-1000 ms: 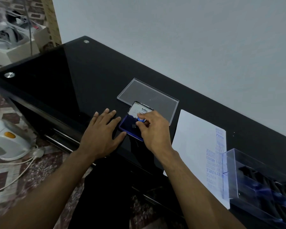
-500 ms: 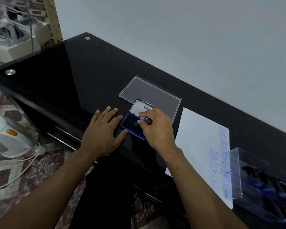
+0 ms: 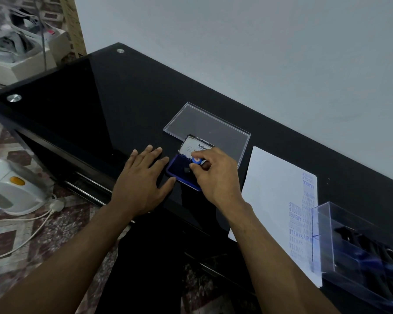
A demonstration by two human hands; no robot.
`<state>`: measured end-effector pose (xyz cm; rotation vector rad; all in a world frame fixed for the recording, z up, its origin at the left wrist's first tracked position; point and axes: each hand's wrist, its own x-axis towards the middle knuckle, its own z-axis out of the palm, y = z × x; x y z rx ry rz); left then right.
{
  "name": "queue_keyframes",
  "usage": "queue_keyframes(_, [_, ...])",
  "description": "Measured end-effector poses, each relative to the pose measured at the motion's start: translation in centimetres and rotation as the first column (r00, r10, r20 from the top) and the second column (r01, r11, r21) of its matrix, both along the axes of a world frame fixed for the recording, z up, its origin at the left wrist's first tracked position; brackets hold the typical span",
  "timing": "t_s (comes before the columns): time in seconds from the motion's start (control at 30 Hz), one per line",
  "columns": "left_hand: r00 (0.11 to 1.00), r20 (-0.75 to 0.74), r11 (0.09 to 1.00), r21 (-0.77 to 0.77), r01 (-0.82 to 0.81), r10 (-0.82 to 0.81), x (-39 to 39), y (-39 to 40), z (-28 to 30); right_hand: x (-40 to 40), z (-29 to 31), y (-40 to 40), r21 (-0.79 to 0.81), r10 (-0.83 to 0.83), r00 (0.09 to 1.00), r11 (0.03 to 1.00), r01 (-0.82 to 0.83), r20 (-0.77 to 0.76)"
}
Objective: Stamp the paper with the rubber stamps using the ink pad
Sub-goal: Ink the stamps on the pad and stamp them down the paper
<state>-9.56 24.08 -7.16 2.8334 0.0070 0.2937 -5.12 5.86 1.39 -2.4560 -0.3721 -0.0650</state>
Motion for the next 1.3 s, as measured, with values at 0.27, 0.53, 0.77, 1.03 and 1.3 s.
queue_keyframes(0.27, [1.0,0.009,1.0,-0.004,0.002,-0.002,-0.1,-0.04,-0.04,-0.01,-0.25,0.02,0.034,-0.011,1.0,0.999,0.011,-0.001])
queue_keyframes(0.53, [1.0,0.015,1.0,-0.004,0.001,-0.001,-0.04,-0.02,-0.19,-0.15,-0.06,-0.25,0.057,0.005,1.0,0.998,-0.005,0.016])
queue_keyframes(0.77, [1.0,0.019,1.0,-0.001,0.004,-0.004,-0.04,-0.1,-0.2,0.0,-0.59,-0.05,0.082,-0.009,1.0,0.997,0.008,0.02])
queue_keyframes(1.03, [1.0,0.019,1.0,-0.009,0.01,-0.01,-0.07,-0.08,-0.16,0.05,-0.62,-0.19,0.078,0.008,1.0,0.997,-0.01,0.024])
queue_keyframes(1.3, [1.0,0.01,1.0,-0.013,0.012,-0.012,-0.1,-0.09,0.02,0.09,-1.0,-0.27,0.098,0.005,1.0,0.995,-0.007,0.021])
